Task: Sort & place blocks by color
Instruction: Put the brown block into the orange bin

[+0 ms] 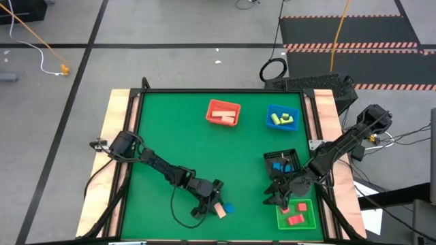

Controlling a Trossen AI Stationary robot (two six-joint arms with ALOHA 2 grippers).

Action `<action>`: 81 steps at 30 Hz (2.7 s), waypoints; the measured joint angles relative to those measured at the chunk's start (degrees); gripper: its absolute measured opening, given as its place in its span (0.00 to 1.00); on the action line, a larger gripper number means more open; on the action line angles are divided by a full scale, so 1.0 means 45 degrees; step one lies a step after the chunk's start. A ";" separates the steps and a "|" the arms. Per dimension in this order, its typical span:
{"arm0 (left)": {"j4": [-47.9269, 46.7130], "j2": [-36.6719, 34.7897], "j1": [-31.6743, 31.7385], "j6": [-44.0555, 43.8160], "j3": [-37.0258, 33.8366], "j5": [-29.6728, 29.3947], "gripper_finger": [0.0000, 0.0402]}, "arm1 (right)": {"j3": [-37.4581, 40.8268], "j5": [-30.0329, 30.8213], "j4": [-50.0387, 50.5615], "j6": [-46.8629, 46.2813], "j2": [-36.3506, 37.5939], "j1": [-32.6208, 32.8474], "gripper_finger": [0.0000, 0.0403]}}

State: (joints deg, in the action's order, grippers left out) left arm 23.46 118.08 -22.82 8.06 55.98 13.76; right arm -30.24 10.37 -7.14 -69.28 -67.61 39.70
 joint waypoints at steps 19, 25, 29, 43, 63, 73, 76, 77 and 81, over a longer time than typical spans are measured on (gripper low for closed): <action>-0.2772 -0.1661 0.0059 -0.5006 -0.0112 -0.0708 0.32 | -0.0005 0.1065 -0.1337 0.1500 -0.0005 -0.0121 0.70; -0.3791 -0.3817 0.0205 -0.4902 -0.0095 -0.2445 0.32 | -0.0015 0.2837 -0.2899 0.5565 -0.0005 -0.0630 0.70; -0.3150 -0.4917 0.0432 -0.5541 -0.0101 -0.3137 0.32 | -0.0015 0.4372 -0.3929 0.9553 -0.0005 -0.1125 0.70; 0.0051 -0.5683 0.0793 -0.9206 -0.0087 -0.2781 0.32 | -0.0029 0.2656 -0.7085 1.7935 -0.0139 -0.2505 0.70; -0.0219 -0.5688 0.1644 -1.0141 -0.0068 -0.2386 0.32 | -0.2666 0.0619 -0.7033 2.0110 -0.3380 -0.3659 0.64; -0.0431 -0.5688 0.1650 -1.0102 -0.0068 -0.2386 0.32 | -0.2914 0.0301 -0.6834 2.0189 -0.3716 -0.3744 0.35; -0.0463 -0.5691 0.1650 -1.0214 -0.0063 -0.2332 0.32 | -0.2909 0.0281 -0.6909 2.0098 -0.3716 -0.3740 0.23; -0.0466 -0.5707 0.1650 -1.0352 -0.0063 -0.2283 0.32 | -0.2909 0.0279 -0.6901 2.0196 -0.3716 -0.3738 0.19; -0.0466 -0.5707 0.1650 -1.0725 -0.0063 -0.2307 0.36 | -0.2909 0.0262 -0.6785 2.0247 -0.3716 -0.3730 0.17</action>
State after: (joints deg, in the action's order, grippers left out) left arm 21.37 92.40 -15.40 -40.20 55.70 3.38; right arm -43.33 11.55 -37.67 21.83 -84.33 22.92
